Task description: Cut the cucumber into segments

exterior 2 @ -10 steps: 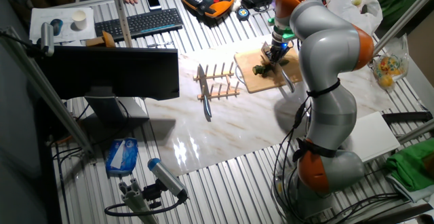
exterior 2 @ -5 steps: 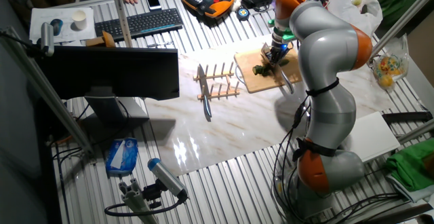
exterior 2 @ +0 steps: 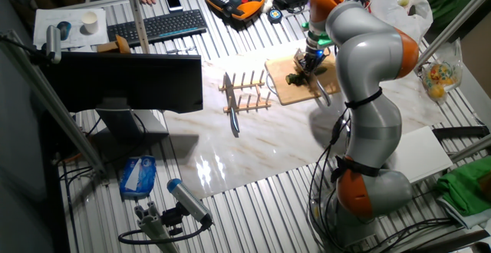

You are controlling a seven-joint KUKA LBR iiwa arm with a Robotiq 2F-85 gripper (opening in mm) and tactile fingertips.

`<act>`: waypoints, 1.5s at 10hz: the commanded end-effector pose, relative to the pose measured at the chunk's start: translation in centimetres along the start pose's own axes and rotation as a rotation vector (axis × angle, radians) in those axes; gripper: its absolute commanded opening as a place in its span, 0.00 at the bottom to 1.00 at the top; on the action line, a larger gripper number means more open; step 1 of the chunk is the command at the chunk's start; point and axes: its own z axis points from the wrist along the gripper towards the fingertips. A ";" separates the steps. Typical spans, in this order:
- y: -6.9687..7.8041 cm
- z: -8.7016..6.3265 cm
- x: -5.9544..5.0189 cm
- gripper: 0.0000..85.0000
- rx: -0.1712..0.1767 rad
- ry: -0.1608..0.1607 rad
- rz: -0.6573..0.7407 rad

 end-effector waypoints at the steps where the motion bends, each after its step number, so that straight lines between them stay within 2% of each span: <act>1: 0.0 0.0 0.0 0.01 0.000 0.000 0.000; 4: -0.1 0.2 -0.2 0.01 0.001 -0.007 0.000; 7: -0.5 0.6 -0.6 0.01 -0.005 -0.047 -0.006; 11: -0.4 0.6 -0.6 0.01 -0.007 -0.080 -0.013; 15: -0.5 0.5 -0.4 0.01 -0.003 -0.144 -0.021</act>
